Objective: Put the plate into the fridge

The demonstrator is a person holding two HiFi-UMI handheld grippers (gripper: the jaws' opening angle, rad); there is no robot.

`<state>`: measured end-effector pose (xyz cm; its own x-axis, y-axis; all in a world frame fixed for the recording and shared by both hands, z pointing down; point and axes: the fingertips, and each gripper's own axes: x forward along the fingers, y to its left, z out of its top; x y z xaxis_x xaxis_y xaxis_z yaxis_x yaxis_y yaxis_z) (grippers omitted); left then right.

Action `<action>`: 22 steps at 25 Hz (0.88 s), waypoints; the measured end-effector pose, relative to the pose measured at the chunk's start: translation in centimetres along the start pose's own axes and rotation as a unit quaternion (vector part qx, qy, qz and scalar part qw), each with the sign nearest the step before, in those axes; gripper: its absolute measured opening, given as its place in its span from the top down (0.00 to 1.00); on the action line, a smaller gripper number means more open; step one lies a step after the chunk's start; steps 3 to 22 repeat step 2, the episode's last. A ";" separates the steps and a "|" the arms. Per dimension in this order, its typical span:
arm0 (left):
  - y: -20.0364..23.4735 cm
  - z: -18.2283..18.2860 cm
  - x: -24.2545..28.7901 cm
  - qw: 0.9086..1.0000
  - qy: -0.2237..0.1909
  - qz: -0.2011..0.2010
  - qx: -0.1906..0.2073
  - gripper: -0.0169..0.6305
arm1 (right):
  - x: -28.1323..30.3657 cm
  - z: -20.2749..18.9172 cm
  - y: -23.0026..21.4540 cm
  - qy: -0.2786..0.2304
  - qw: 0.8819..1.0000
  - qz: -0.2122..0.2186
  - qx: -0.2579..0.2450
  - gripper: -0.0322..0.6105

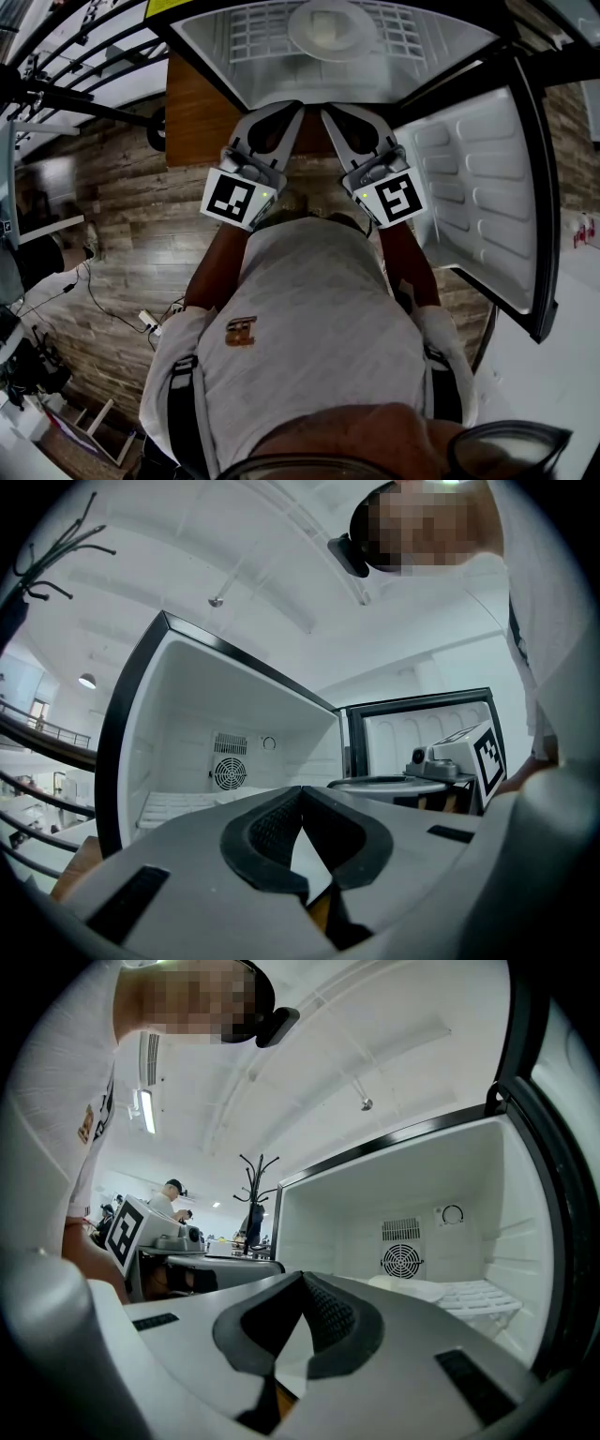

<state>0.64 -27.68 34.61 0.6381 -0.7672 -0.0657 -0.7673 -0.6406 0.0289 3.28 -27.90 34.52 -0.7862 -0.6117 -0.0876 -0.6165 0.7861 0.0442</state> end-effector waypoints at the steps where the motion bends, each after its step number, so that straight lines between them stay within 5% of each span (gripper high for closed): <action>1: 0.0 0.0 0.0 1.000 0.000 0.000 0.000 0.95 | 0.0 0.0 0.0 0.000 1.000 0.000 0.000 0.90; 22: 0.0 0.0 -0.1 1.000 0.000 0.001 0.001 0.95 | 0.0 0.0 0.0 0.001 1.000 0.001 -0.001 0.90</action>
